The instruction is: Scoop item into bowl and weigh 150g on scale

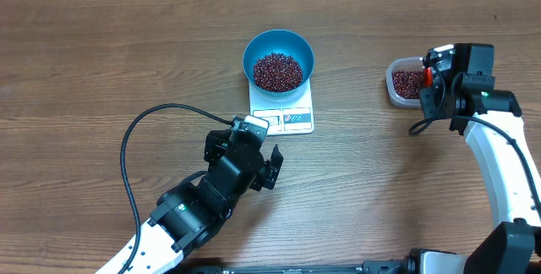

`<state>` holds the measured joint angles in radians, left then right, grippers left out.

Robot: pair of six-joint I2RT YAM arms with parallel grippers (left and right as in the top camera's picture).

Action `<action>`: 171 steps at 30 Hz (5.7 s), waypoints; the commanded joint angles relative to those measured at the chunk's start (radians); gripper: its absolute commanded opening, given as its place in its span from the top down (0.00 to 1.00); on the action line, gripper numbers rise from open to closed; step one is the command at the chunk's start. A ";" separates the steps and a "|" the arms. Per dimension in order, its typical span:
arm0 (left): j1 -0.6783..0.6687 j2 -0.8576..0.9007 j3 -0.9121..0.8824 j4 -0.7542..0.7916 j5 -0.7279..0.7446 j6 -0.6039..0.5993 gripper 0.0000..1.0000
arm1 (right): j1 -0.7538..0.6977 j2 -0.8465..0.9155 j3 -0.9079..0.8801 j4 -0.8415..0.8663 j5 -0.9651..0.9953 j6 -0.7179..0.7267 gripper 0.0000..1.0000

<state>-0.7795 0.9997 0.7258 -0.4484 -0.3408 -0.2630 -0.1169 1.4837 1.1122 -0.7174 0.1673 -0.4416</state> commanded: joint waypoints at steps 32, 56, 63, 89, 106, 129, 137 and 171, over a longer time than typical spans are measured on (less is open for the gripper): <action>-0.006 -0.005 -0.006 0.000 0.001 -0.014 0.00 | 0.010 -0.022 0.000 -0.056 -0.285 0.887 0.82; -0.006 -0.005 -0.006 0.000 0.001 -0.014 0.00 | 0.010 -0.017 0.000 -0.161 -0.149 0.769 0.07; -0.006 -0.005 -0.006 0.000 0.001 -0.014 0.00 | 0.010 -0.018 0.000 -0.160 -0.149 0.543 0.02; -0.006 -0.005 -0.006 0.000 0.001 -0.014 0.00 | 0.010 -0.186 0.111 -0.360 -0.150 0.276 0.00; -0.006 -0.005 -0.006 0.000 0.001 -0.014 0.00 | 0.010 -0.240 0.113 -0.396 -0.150 0.276 0.00; -0.006 -0.005 -0.006 0.000 0.001 -0.014 0.00 | 0.010 -0.240 0.113 -0.396 -0.150 0.276 0.00; -0.006 -0.005 -0.006 0.000 0.001 -0.014 0.00 | 0.010 -0.240 0.113 -0.396 -0.150 0.276 0.00; -0.005 0.344 -0.006 0.162 -0.031 -0.381 0.00 | 0.010 -0.238 0.113 -0.396 -0.150 0.276 0.00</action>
<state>-0.7795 1.3174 0.7258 -0.3103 -0.3496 -0.5655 -0.1104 1.2446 1.1988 -1.1168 0.0082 -0.1589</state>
